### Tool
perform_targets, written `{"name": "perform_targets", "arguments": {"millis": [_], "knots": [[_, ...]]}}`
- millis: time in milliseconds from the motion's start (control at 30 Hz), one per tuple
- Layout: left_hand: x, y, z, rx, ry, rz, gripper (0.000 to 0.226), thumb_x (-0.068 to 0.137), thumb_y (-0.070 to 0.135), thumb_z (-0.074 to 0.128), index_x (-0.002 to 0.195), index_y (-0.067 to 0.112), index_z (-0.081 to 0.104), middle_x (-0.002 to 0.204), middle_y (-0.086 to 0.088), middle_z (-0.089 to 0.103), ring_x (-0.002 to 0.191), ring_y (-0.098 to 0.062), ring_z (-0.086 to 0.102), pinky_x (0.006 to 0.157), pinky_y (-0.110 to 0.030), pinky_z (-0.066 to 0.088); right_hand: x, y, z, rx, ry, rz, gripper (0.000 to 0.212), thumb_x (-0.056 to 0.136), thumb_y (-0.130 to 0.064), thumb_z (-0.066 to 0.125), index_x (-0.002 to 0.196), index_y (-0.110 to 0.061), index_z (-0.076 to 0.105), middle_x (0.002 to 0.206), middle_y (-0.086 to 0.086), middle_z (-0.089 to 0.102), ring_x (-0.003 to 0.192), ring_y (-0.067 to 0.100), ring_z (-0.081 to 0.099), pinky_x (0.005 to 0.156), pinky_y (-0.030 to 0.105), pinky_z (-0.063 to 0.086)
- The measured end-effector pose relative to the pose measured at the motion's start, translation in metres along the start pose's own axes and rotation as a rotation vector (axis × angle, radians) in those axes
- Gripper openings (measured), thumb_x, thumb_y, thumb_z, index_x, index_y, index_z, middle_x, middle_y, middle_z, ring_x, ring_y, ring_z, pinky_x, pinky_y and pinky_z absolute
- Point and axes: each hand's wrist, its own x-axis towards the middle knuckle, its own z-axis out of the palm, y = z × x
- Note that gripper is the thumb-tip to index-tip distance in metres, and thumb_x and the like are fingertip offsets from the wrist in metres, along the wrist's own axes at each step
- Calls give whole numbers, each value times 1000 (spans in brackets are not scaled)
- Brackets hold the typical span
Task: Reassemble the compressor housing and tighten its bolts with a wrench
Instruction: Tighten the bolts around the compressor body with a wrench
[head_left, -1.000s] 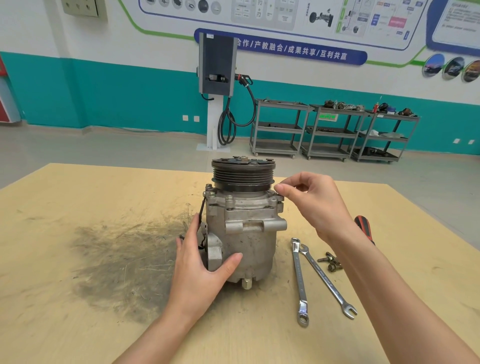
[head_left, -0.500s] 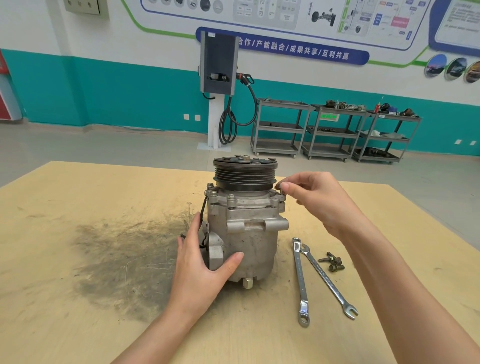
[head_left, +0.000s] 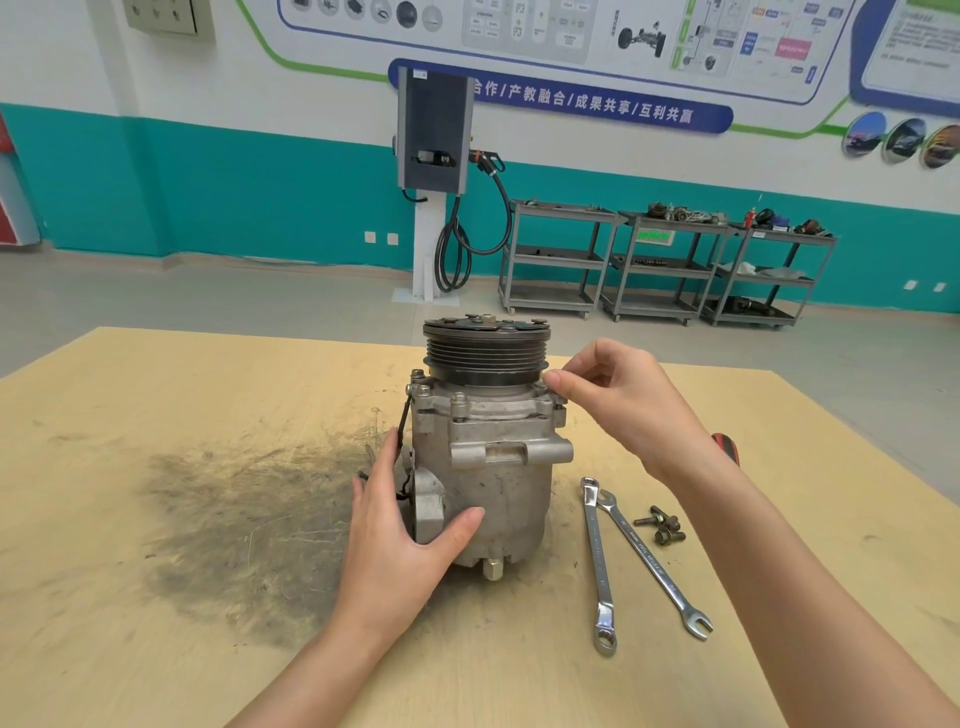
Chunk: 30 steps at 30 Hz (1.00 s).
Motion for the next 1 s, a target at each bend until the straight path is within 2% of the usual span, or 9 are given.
{"name": "perform_targets", "arguments": {"millis": [100, 200, 333, 467, 600, 700, 833, 900, 1000], "knots": [[0, 1, 0, 3, 2, 1, 115, 58, 69, 71, 154, 37, 16, 157, 17, 30, 151, -21, 17, 119, -52, 25, -1, 1, -5, 9, -31, -5, 4, 88, -36, 67, 88, -31, 66, 90, -8, 69, 87, 5, 61, 75, 26, 50], [0, 0, 0, -7, -2, -2, 116, 62, 70, 76, 155, 36, 16, 158, 15, 29, 151, -20, 16, 119, -53, 24, -1, 1, -7, 25, -33, -13, 5, 91, -30, 65, 87, -30, 69, 87, -8, 69, 76, -1, 58, 66, 19, 45], [0, 1, 0, 2, -5, -4, 117, 56, 68, 69, 155, 35, 16, 158, 14, 29, 151, -21, 16, 119, -53, 24, 1, 0, -1, 71, -3, 3, 13, 86, -30, 71, 81, -19, 66, 82, -1, 68, 74, 10, 57, 66, 25, 46], [0, 2, 0, 8, -5, -2, 117, 55, 69, 67, 155, 35, 16, 158, 15, 29, 151, -22, 16, 119, -53, 24, 2, 1, 4, 51, 17, 10, 25, 81, -36, 75, 77, -17, 59, 75, -2, 64, 69, 12, 52, 62, 29, 44], [-1, 2, 0, 18, -2, -6, 118, 55, 72, 67, 155, 36, 16, 158, 15, 29, 151, -22, 16, 118, -53, 24, 0, 3, -4, 91, -65, 17, 14, 87, -40, 67, 90, -26, 66, 91, -8, 69, 87, 6, 62, 80, 29, 51], [0, 2, 0, 18, 0, -10, 118, 54, 73, 66, 155, 36, 16, 158, 15, 29, 151, -21, 16, 119, -53, 24, -1, 4, -6, 125, -94, 20, 6, 93, -32, 61, 90, -31, 67, 94, -13, 70, 92, 2, 62, 88, 30, 51], [0, 1, 0, 12, 0, -9, 116, 57, 68, 69, 155, 36, 16, 158, 14, 30, 151, -22, 17, 118, -54, 25, 0, 1, 0, 169, -40, 32, 11, 87, -27, 69, 81, -19, 67, 85, 0, 70, 77, 6, 60, 75, 29, 49], [0, 1, 0, 13, 1, -10, 116, 57, 69, 69, 155, 36, 16, 158, 14, 30, 151, -22, 17, 118, -54, 25, -1, 0, 4, 187, -22, 32, 17, 84, -28, 73, 80, -14, 64, 78, -1, 67, 69, 4, 56, 68, 25, 48], [0, 2, 0, 13, -4, -11, 117, 55, 71, 67, 155, 36, 16, 158, 15, 30, 151, -23, 17, 118, -54, 25, -1, 4, 5, 215, -19, 41, 14, 86, -33, 70, 85, -19, 66, 84, -3, 68, 79, 9, 59, 75, 29, 49]]}}
